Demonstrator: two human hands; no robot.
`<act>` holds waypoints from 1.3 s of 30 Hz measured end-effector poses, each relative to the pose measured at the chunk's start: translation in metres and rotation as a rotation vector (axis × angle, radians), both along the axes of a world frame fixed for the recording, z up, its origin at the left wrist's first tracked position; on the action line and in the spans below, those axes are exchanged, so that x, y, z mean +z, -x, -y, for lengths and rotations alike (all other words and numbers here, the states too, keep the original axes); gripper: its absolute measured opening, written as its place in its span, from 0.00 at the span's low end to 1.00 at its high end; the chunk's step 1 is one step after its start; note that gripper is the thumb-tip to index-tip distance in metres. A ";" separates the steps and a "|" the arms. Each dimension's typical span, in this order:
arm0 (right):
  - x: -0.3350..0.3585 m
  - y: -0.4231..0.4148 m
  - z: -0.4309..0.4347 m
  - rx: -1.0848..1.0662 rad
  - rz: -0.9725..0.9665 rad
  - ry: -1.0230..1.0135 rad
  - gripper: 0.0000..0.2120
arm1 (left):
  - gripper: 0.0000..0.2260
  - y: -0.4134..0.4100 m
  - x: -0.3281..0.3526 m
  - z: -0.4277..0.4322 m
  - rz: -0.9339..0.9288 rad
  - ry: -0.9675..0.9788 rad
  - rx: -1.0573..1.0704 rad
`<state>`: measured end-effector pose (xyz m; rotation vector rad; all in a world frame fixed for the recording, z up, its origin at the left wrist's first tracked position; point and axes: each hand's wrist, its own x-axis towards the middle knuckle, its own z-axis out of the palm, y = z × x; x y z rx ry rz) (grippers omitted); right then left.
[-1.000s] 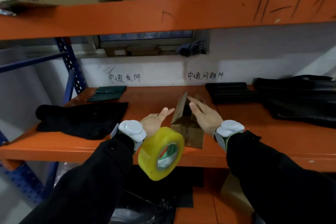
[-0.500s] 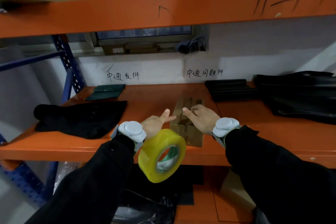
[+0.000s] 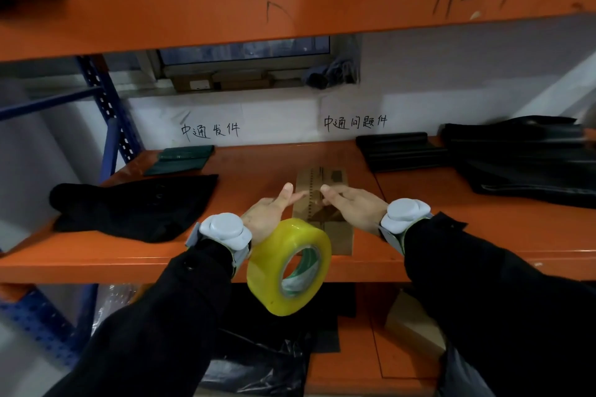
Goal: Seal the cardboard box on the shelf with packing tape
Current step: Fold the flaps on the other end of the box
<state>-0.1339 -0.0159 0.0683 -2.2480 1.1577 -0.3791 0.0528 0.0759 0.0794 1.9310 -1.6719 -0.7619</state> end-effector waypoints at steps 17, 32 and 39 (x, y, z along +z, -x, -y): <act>0.040 0.004 -0.019 -0.044 0.132 0.071 0.19 | 0.24 0.014 0.008 -0.009 -0.144 0.152 0.101; 0.041 0.006 -0.043 -0.191 0.294 -0.490 0.21 | 0.23 0.028 0.018 -0.026 -0.155 0.220 0.140; 0.046 0.013 -0.047 -0.203 0.430 -0.640 0.15 | 0.24 0.029 0.017 -0.028 -0.183 0.249 0.131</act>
